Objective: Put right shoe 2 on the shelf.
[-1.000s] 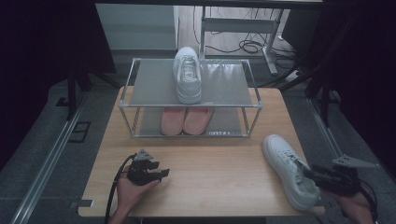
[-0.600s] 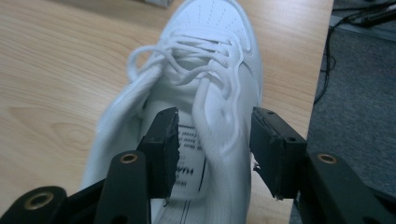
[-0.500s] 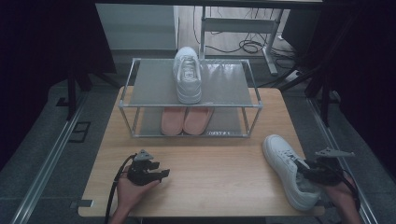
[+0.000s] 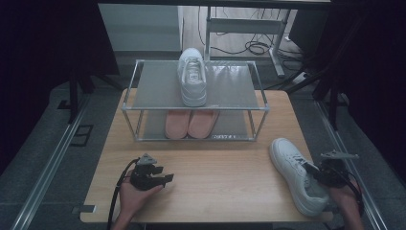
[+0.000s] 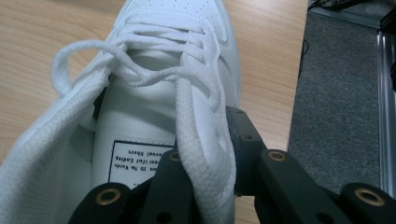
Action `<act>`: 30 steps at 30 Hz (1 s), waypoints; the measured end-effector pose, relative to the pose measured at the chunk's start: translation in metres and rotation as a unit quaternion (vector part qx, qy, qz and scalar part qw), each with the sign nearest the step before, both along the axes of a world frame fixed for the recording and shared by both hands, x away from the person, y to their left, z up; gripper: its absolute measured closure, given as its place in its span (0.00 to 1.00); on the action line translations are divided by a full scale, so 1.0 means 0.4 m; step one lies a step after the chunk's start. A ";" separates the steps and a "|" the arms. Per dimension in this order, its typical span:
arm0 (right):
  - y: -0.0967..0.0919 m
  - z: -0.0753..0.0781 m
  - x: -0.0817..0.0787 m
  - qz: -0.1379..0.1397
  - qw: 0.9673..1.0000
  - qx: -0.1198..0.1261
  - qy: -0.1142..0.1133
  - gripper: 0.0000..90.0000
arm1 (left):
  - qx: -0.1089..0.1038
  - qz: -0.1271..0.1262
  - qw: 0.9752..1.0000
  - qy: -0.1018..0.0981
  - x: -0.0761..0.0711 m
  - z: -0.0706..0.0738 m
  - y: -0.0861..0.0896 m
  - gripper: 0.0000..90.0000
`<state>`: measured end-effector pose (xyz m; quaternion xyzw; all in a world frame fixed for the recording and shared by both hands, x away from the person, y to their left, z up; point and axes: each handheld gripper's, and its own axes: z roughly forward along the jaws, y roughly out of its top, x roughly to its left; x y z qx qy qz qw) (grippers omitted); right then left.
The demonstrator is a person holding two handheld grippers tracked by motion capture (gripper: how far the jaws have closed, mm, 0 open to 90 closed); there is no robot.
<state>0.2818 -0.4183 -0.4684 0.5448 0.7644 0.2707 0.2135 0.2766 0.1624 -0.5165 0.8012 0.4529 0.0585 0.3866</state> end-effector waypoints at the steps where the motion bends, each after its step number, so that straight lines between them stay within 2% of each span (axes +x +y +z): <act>1: -0.002 0.000 -0.001 -0.001 1.000 0.005 -0.001 0.91 | 0.000 0.000 1.000 0.000 0.000 0.000 0.000 0.46; 7: -0.009 -0.004 -0.004 -0.011 1.000 0.026 -0.013 0.92 | 0.002 -0.001 1.000 0.001 0.001 -0.002 0.001 0.46; 12: 0.002 -0.002 -0.002 -0.013 0.999 0.029 -0.015 0.93 | 0.001 0.001 1.000 0.002 -0.001 -0.001 0.000 0.47; 19: 0.012 0.017 -0.011 -0.003 0.998 0.051 -0.037 0.92 | 0.000 0.006 1.000 0.002 0.000 0.000 0.006 0.46; 30: 0.029 0.058 -0.041 0.021 0.994 0.088 -0.062 0.92 | 0.001 0.005 1.000 0.001 0.001 0.000 0.005 0.47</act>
